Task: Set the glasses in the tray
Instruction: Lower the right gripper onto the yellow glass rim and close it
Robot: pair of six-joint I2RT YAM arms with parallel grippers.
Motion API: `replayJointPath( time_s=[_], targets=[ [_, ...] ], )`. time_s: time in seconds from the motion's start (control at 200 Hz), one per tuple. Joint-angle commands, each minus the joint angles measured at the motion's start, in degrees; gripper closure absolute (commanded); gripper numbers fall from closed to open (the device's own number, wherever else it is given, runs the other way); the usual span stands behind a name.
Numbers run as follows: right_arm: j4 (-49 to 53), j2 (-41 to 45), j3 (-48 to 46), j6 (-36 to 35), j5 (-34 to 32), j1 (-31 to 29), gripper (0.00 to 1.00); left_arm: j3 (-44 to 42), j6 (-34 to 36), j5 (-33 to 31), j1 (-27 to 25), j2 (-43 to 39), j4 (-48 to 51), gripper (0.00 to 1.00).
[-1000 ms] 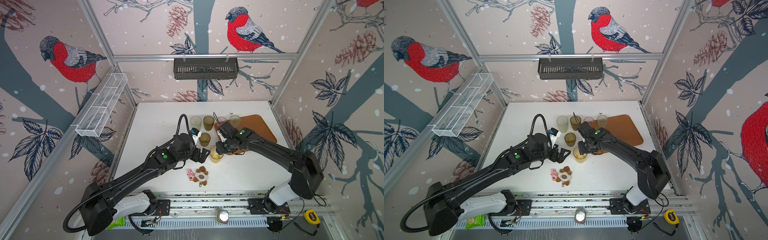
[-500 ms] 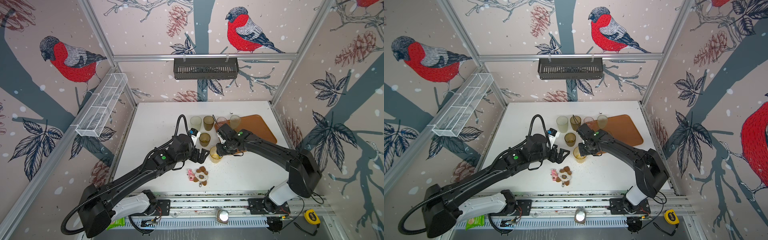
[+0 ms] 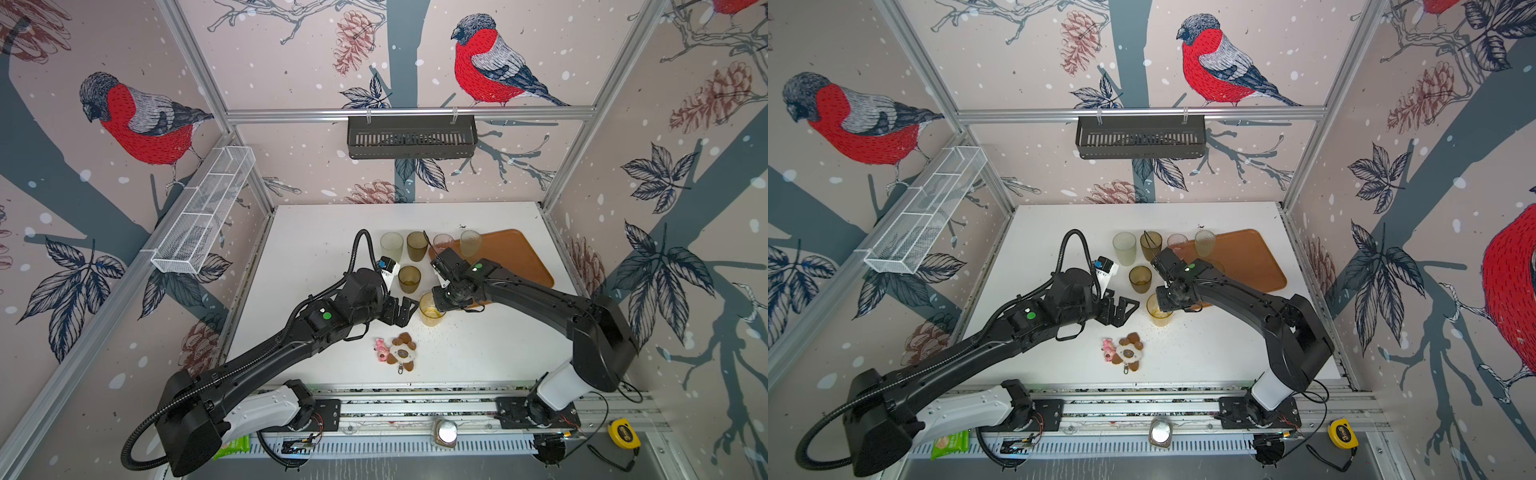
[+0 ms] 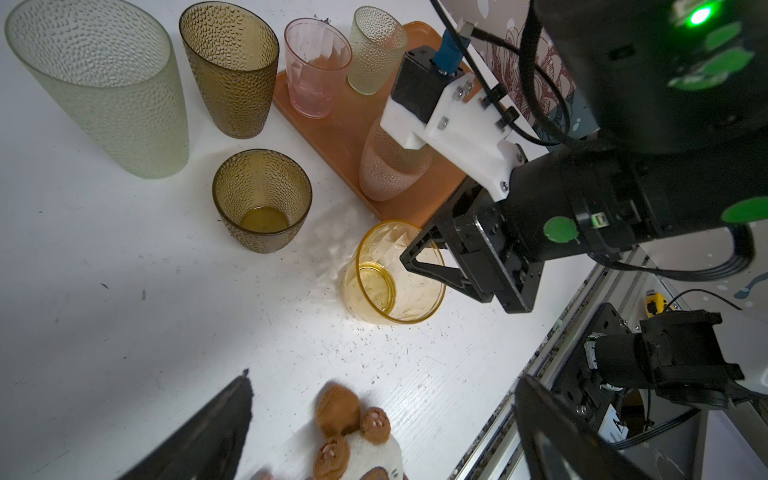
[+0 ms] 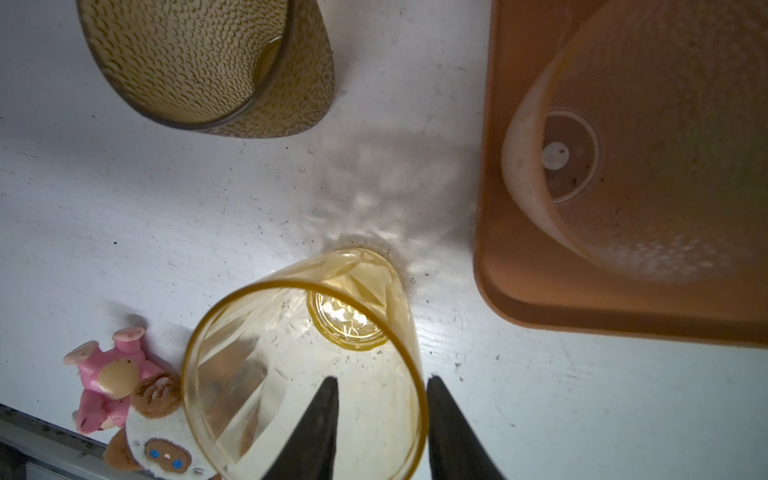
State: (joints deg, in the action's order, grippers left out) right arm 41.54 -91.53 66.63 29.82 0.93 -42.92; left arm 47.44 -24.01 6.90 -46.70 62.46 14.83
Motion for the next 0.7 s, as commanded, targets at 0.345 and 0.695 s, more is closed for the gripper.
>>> replayJointPath(
  time_s=[0.345,0.695],
  targets=[
    [0.47,-0.43,-0.1,0.16,-1.76,0.11,0.72,0.15,0.14,-0.13,0.07,0.39,-0.9,0.02],
    [0.87,-0.41,-0.19,-0.12,-2.28,0.38,0.79,0.17,0.12,-0.22,0.02,0.55,-1.03,0.02]
  ],
)
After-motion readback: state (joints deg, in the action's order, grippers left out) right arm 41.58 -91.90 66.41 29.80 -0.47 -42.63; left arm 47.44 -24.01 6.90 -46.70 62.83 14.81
